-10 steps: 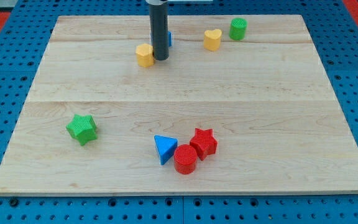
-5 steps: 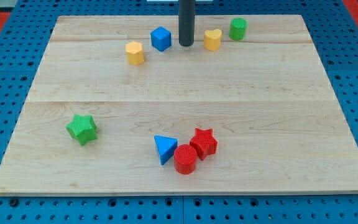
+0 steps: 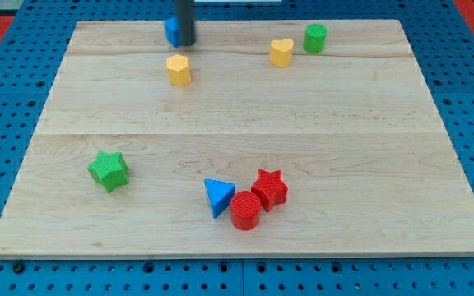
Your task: Place yellow hexagon bottom right to blue cube
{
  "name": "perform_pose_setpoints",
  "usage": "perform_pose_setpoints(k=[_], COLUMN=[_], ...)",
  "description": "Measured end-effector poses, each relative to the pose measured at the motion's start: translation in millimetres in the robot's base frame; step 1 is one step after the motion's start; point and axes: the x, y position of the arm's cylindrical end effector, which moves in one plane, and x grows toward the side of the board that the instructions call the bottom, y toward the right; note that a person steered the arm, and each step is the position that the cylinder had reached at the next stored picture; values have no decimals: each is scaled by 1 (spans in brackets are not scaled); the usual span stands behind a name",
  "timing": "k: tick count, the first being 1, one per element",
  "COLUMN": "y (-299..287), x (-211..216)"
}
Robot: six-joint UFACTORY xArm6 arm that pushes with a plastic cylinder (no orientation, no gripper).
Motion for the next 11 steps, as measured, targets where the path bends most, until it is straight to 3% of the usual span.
perform_pose_setpoints(k=[2,3,5,7,8,9,10,11], y=[-74,-22,46,77,59,-29,-80,-84], x=[93,118,61,52,52,56,32,-10])
